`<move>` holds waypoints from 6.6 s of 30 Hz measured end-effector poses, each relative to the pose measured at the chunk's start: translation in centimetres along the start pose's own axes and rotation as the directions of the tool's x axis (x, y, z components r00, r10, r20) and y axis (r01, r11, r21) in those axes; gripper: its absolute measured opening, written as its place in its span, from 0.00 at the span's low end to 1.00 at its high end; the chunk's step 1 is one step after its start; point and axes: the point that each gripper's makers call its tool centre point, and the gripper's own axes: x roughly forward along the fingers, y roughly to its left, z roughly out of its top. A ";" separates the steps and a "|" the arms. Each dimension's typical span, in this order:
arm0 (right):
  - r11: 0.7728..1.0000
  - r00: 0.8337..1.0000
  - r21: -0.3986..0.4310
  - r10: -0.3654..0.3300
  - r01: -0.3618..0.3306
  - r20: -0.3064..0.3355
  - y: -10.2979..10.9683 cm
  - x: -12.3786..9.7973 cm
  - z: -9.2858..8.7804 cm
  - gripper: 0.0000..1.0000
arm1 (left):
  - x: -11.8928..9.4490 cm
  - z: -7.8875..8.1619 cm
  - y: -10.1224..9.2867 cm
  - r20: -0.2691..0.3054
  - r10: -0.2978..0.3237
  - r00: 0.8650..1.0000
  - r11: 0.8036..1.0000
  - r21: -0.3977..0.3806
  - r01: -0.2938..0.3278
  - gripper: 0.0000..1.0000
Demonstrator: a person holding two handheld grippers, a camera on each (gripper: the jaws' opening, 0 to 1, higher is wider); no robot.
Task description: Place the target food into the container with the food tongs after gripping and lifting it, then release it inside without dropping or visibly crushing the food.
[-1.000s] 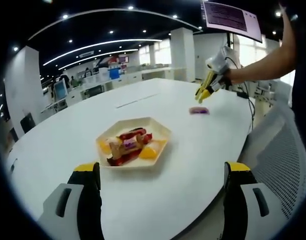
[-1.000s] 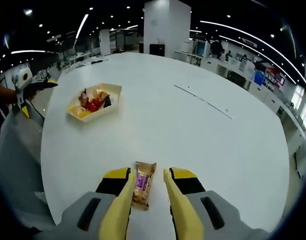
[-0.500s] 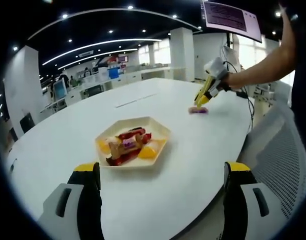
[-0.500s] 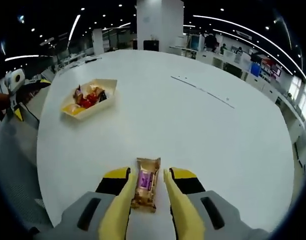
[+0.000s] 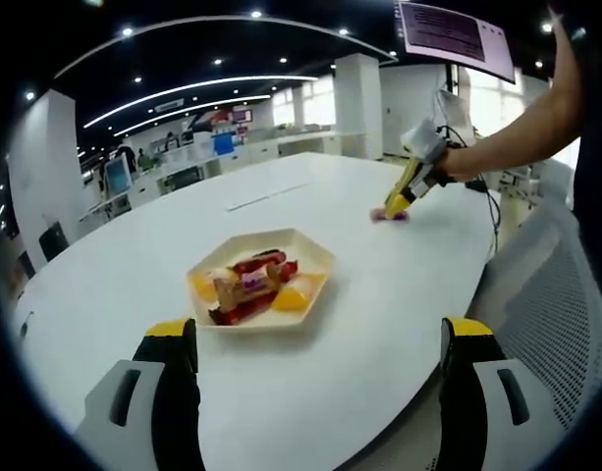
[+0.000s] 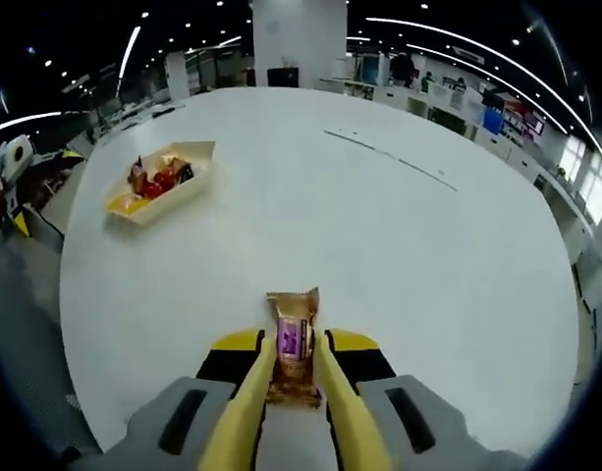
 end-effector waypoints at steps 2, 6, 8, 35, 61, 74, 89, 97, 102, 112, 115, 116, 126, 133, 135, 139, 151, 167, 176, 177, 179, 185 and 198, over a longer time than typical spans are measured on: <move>1.000 1.000 0.003 0.000 0.000 -0.001 0.0 0.0 0.0 0.21 | 0.0 -0.1 -0.1 -0.005 -0.007 1.000 1.000 -0.008 0.007 0.99; 1.000 1.000 -0.002 -0.002 0.002 -0.003 0.1 0.0 0.0 0.21 | 0.0 -0.1 -0.2 -0.007 -0.010 1.000 1.000 -0.004 0.009 0.99; 1.000 1.000 0.000 -0.002 0.002 -0.002 0.1 0.0 -0.1 0.22 | 0.0 -0.1 -0.1 -0.005 -0.005 1.000 1.000 -0.001 0.005 0.99; 0.997 0.999 -0.071 0.027 -0.030 -0.044 0.0 -1.2 1.4 0.22 | -0.1 0.1 0.2 0.005 0.005 1.000 1.000 -0.014 -0.005 0.99; 0.991 0.999 -0.125 0.038 -0.038 -0.001 -1.0 -4.6 6.1 0.22 | 0.0 0.0 -0.5 -0.002 -0.027 1.000 1.000 -0.015 0.027 0.99; 0.987 0.998 -0.154 0.052 -0.048 0.020 0.0 -4.8 8.4 0.22 | 0.0 -0.2 -0.6 -0.007 -0.032 0.999 0.999 -0.011 0.032 0.99; 0.976 0.992 -0.196 0.113 -0.099 0.060 3.4 -3.2 13.4 0.22 | -0.1 0.1 -0.5 0.005 -0.026 1.000 0.999 -0.022 0.026 0.99; 0.962 0.985 -0.238 0.156 -0.135 0.071 5.7 -2.1 16.5 0.22 | -0.1 0.2 -0.5 0.009 -0.026 1.000 0.999 -0.022 0.026 0.99; 0.952 0.981 -0.265 0.181 -0.156 0.075 7.1 -1.2 18.3 0.22 | -0.1 0.3 -0.3 0.015 -0.020 1.000 0.999 -0.025 0.020 0.99; 0.929 0.969 -0.312 0.233 -0.198 0.081 10.1 0.1 21.5 0.22 | -0.1 0.3 -0.3 0.014 -0.018 1.000 1.000 -0.025 0.018 0.99; 0.920 0.965 -0.330 0.251 -0.212 0.080 11.1 0.6 22.6 0.22 | -0.1 0.2 -0.4 0.011 -0.021 1.000 1.000 -0.020 0.021 0.99; 0.917 0.963 -0.334 0.257 -0.217 0.079 11.5 0.7 22.9 0.22 | -0.1 0.2 -0.4 0.011 -0.022 1.000 1.000 -0.019 0.022 0.99; 0.884 0.944 -0.383 0.319 -0.267 0.080 15.4 2.2 26.2 0.22 | 0.0 0.1 -0.7 0.003 -0.032 0.999 0.999 -0.008 0.032 0.99; 0.863 0.933 -0.411 0.353 -0.293 0.076 18.7 3.4 27.8 0.22 | 0.1 -0.1 -0.7 -0.002 -0.033 0.999 0.999 -0.005 0.033 0.99; 0.860 0.930 -0.414 0.360 -0.300 0.074 19.3 3.7 28.1 0.22 | 0.1 -0.1 -0.7 -0.002 -0.034 0.999 0.999 -0.003 0.034 0.99; 0.852 0.924 -0.421 0.374 -0.311 0.075 20.5 4.4 28.8 0.22 | 0.0 0.0 -0.7 -0.001 -0.029 1.000 1.000 -0.003 0.029 0.99; 0.837 0.916 -0.453 0.389 -0.308 0.095 21.5 4.9 29.6 0.27 | -0.1 0.0 -0.4 0.004 -0.018 1.000 1.000 -0.004 0.018 0.99; 0.835 0.928 -0.476 0.360 -0.276 0.094 20.7 4.9 29.3 0.27 | 0.0 0.0 -0.5 0.004 -0.021 1.000 1.000 0.000 0.021 0.98; 0.841 0.926 -0.480 0.353 -0.251 0.134 20.0 4.0 29.7 0.27 | 0.0 0.0 -0.5 0.003 -0.024 1.000 1.000 -0.001 0.024 0.98; 0.836 0.921 -0.486 0.362 -0.253 0.143 20.0 3.8 29.8 0.27 | 0.0 0.0 -0.5 0.004 -0.023 1.000 1.000 -0.001 0.023 0.98; 0.841 0.905 -0.469 0.387 -0.268 0.176 19.9 3.2 30.2 0.27 | 0.0 0.0 -0.5 0.004 -0.024 1.000 1.000 0.000 0.024 0.98; 0.844 0.908 -0.490 0.360 -0.218 0.216 18.3 1.8 30.2 0.28 | 0.0 0.1 -0.6 0.005 -0.027 1.000 1.000 -0.001 0.027 0.98; 0.866 0.900 -0.461 0.343 -0.192 0.269 15.6 -1.4 28.0 0.27 | 0.1 -0.2 -0.9 -0.007 -0.041 0.999 0.999 0.010 0.041 0.98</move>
